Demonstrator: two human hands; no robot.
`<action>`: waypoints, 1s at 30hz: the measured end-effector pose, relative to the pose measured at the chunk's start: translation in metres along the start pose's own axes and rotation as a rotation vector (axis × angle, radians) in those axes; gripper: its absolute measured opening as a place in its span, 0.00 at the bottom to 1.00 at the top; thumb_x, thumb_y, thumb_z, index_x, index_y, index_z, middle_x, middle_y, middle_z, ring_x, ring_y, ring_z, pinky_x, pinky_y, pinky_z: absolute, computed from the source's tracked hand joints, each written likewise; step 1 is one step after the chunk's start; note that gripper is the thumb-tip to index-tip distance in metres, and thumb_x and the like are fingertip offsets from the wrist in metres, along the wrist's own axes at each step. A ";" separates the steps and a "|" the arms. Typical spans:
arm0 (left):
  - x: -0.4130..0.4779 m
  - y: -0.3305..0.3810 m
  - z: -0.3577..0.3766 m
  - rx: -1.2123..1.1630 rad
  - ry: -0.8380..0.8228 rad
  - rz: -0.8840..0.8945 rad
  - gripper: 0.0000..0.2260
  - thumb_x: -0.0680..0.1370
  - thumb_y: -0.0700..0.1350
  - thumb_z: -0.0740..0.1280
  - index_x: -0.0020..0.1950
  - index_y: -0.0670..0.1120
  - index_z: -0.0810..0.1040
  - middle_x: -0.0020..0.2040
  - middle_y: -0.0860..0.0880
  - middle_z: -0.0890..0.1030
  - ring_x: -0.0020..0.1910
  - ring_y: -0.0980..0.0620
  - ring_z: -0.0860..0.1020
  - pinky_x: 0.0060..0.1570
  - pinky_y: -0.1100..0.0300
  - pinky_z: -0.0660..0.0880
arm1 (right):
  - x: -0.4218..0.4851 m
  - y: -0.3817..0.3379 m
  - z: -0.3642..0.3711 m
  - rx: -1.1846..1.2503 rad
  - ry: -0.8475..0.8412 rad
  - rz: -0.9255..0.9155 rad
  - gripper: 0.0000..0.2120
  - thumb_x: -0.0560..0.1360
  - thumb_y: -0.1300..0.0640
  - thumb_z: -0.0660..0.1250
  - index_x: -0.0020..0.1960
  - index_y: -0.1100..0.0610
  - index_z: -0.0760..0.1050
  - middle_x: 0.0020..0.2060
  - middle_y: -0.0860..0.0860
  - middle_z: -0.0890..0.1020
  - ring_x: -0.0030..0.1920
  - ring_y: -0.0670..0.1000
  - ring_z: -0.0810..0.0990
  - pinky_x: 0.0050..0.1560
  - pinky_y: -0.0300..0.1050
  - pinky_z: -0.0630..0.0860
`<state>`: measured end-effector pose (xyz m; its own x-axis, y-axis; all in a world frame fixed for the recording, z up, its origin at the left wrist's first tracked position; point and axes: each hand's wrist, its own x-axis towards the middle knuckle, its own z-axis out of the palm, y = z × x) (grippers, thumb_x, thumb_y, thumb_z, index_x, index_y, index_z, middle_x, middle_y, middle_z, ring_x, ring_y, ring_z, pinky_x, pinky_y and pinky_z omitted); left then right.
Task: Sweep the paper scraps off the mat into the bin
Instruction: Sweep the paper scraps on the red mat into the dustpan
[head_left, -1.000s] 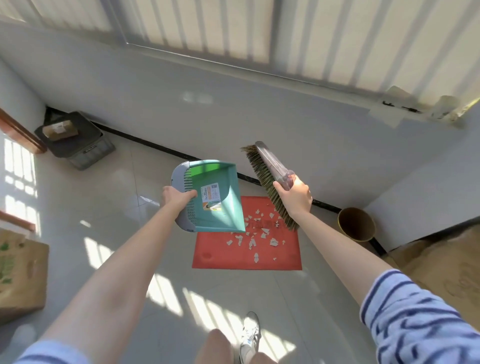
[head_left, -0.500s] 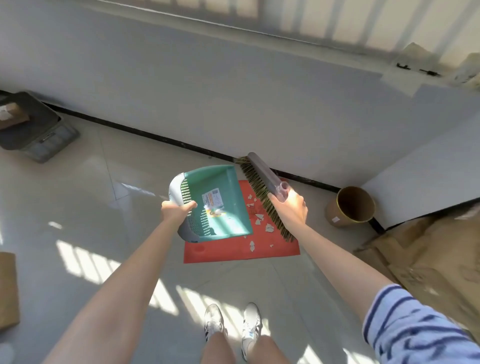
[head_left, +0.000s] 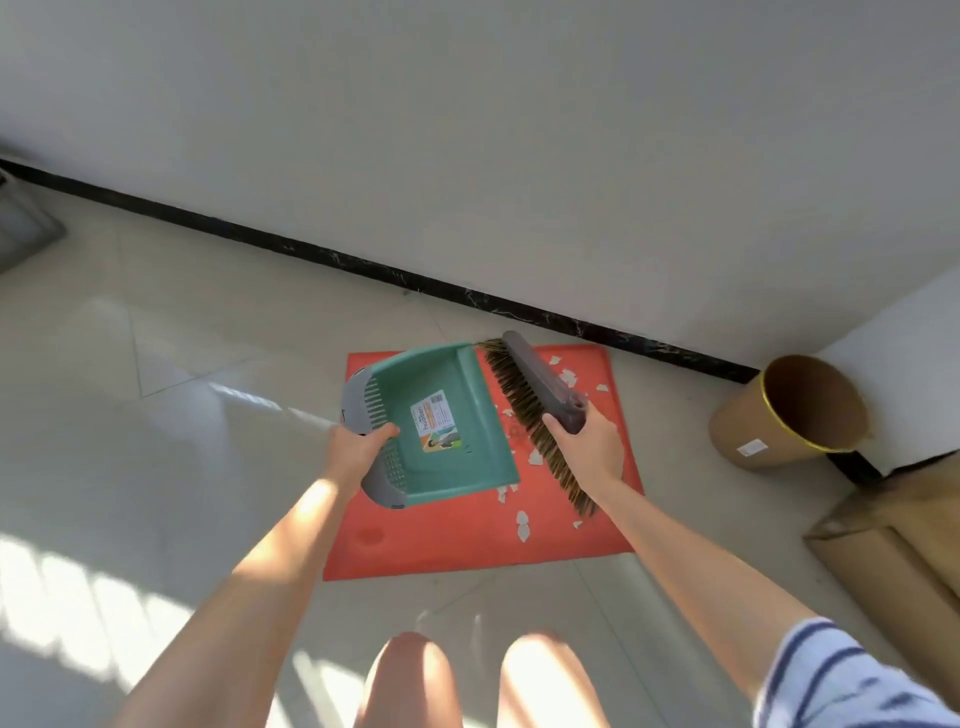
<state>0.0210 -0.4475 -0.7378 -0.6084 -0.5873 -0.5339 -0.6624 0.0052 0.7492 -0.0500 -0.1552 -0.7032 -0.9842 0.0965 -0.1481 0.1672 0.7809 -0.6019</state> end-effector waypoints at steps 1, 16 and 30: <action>0.017 -0.018 0.010 -0.015 -0.010 0.016 0.09 0.68 0.45 0.78 0.44 0.47 0.81 0.43 0.49 0.84 0.43 0.47 0.82 0.40 0.56 0.78 | 0.007 0.015 0.024 0.003 0.009 -0.018 0.26 0.73 0.42 0.69 0.66 0.54 0.74 0.49 0.51 0.84 0.49 0.53 0.82 0.40 0.41 0.75; 0.157 -0.197 0.087 -0.099 0.051 0.170 0.15 0.69 0.43 0.78 0.53 0.45 0.80 0.46 0.48 0.81 0.41 0.51 0.78 0.34 0.63 0.71 | 0.034 0.156 0.256 0.135 0.097 -0.119 0.22 0.74 0.44 0.69 0.64 0.52 0.74 0.36 0.41 0.75 0.31 0.40 0.72 0.26 0.34 0.65; 0.185 -0.261 0.054 -0.058 0.214 0.142 0.37 0.57 0.57 0.81 0.59 0.40 0.77 0.53 0.41 0.83 0.50 0.40 0.81 0.51 0.42 0.80 | 0.109 0.309 0.177 -0.086 0.379 0.016 0.13 0.78 0.51 0.65 0.57 0.58 0.74 0.45 0.58 0.83 0.43 0.62 0.81 0.39 0.49 0.73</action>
<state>0.0578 -0.5137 -1.0529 -0.5831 -0.7416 -0.3317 -0.5475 0.0571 0.8349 -0.0950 -0.0129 -1.0440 -0.9357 0.3180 0.1528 0.1934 0.8246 -0.5316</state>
